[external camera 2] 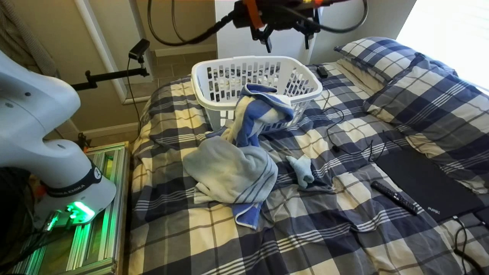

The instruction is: Remove the white and blue towel from the bed and put it on the table

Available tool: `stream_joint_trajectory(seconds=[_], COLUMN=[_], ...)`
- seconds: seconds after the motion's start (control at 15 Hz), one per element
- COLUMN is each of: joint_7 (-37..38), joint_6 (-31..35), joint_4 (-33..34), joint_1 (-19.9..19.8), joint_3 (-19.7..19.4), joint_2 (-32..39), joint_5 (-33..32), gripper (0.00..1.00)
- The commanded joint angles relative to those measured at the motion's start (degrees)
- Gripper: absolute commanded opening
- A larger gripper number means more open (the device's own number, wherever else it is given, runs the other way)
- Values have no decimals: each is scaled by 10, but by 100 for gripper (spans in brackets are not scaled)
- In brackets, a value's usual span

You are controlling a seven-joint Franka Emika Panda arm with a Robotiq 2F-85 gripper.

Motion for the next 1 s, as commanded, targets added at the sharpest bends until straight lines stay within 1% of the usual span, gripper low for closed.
stream_joint_trajectory(seconds=[0.0,0.07,0.13,0.2,0.27,0.47,0.87,0.93], joint_7=[-96,-39,-50,-50,-48,-41,-40,-27], joint_6=[-21,-4,-6,-7,-7,-2,-2,-47], joint_4=[-121,-51,-67,-66,-63,-61,-61,-62], joint_1=[94,143,160,176,187,202,202,207], joint_3=[-159,-179,-208,-227,-234,-231,-232,-243], joint_2=[-84,-24,-34,-35,-33,-29,-29,-26], joint_5=[121,42,45,42,42,42,41,43], gripper=[100,100,100,100,100,100,100,100])
